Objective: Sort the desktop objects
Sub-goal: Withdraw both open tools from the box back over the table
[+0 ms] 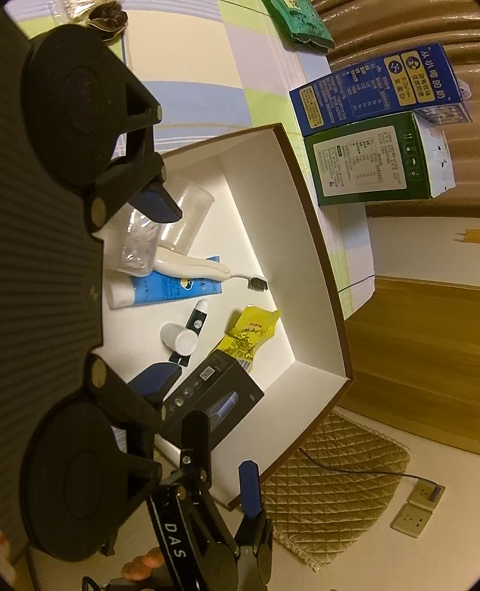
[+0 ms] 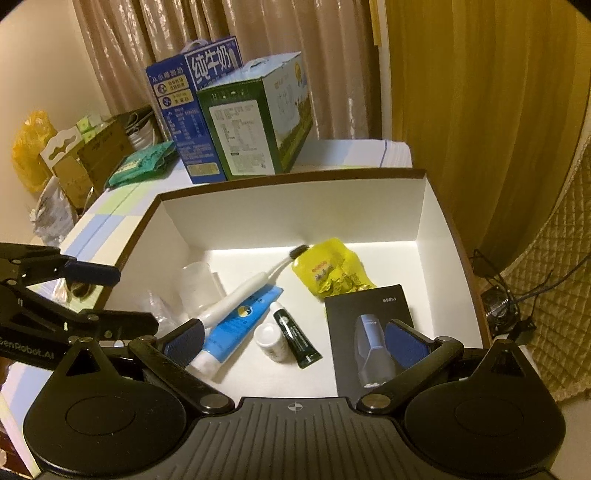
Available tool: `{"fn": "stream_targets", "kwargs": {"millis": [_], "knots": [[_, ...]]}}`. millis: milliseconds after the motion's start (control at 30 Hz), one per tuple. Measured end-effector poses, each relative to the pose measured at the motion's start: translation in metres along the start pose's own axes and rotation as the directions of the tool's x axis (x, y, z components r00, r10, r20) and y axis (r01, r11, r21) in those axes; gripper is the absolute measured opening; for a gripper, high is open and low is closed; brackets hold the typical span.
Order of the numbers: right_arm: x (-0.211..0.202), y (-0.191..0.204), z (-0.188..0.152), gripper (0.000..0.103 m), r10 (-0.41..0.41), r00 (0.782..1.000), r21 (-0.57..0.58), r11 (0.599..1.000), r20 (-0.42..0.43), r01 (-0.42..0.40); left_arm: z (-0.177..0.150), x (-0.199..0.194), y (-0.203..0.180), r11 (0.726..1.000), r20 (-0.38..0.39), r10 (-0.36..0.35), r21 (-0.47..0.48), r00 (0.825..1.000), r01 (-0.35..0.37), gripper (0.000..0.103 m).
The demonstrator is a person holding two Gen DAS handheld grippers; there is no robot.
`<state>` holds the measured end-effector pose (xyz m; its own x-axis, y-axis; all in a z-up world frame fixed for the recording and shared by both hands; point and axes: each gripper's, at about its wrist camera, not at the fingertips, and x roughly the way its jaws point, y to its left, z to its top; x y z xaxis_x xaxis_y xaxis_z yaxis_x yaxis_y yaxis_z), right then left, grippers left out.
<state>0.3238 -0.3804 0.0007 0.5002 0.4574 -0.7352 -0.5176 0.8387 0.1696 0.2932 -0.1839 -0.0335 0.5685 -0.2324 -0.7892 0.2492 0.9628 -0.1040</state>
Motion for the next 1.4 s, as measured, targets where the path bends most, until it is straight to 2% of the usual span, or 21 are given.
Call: {"fn": "stream_targets", "kwargs": {"millis": [733,1400], "knots": [[-0.031,0.037,-0.032,0.101,0.010,1.000,0.022,1.000,0.005,-0.010,-0.047,-0.054,0.004,0.999,0.029,0.027,-0.041,0.999,-0.025,0.082],[-0.038,0.102,-0.054,0.101,0.036,0.999,0.002,0.999,-0.024,-0.036,-0.086,-0.090,0.031,0.998,0.031,0.020,-0.067,0.999,-0.018,0.082]]}}
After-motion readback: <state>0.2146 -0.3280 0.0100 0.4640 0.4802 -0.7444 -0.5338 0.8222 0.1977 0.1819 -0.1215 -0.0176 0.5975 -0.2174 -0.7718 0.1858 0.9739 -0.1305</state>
